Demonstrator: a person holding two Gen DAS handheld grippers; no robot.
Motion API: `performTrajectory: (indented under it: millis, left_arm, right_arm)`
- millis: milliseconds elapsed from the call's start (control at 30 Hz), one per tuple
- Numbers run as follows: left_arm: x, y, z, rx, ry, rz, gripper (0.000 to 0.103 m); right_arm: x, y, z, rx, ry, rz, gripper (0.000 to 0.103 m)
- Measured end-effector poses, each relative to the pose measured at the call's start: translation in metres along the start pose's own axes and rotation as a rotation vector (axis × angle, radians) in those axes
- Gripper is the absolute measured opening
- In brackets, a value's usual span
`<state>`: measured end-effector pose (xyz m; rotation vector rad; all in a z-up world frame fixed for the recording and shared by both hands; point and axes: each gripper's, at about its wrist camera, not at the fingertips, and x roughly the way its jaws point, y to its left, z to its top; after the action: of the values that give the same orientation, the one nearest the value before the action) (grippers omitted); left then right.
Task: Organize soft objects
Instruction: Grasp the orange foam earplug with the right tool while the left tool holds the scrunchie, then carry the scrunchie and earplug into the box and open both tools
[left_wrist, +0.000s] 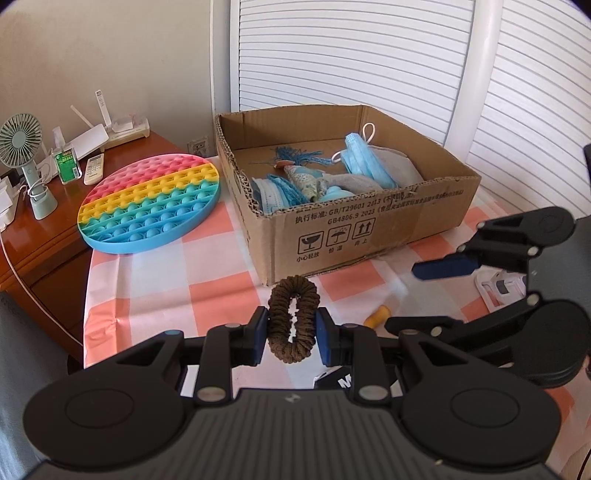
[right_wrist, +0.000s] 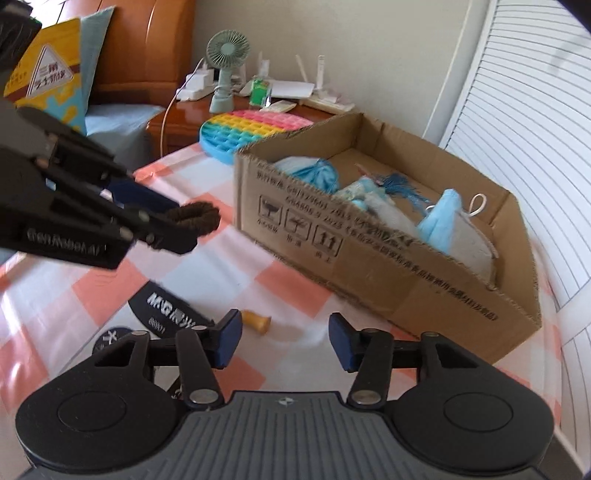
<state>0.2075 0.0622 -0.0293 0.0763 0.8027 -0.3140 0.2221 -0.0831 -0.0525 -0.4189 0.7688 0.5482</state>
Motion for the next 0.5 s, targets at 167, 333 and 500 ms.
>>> performTrajectory:
  millis: [167,333,500]
  left_arm:
    - [0.002,0.001,0.000,-0.002,0.007,0.005,0.026]
    - [0.006,0.002,0.000,-0.003,0.017,0.007,0.026]
    - [0.008,0.003,-0.001,-0.006,0.021,0.002,0.026]
  right_arm:
    - [0.012,0.000,-0.002,-0.003,0.013,0.030,0.046]
    - [0.021,0.002,-0.001,-0.011,0.006,0.063,0.030]
    - [0.021,0.005,-0.002,-0.019,-0.004,0.093,0.016]
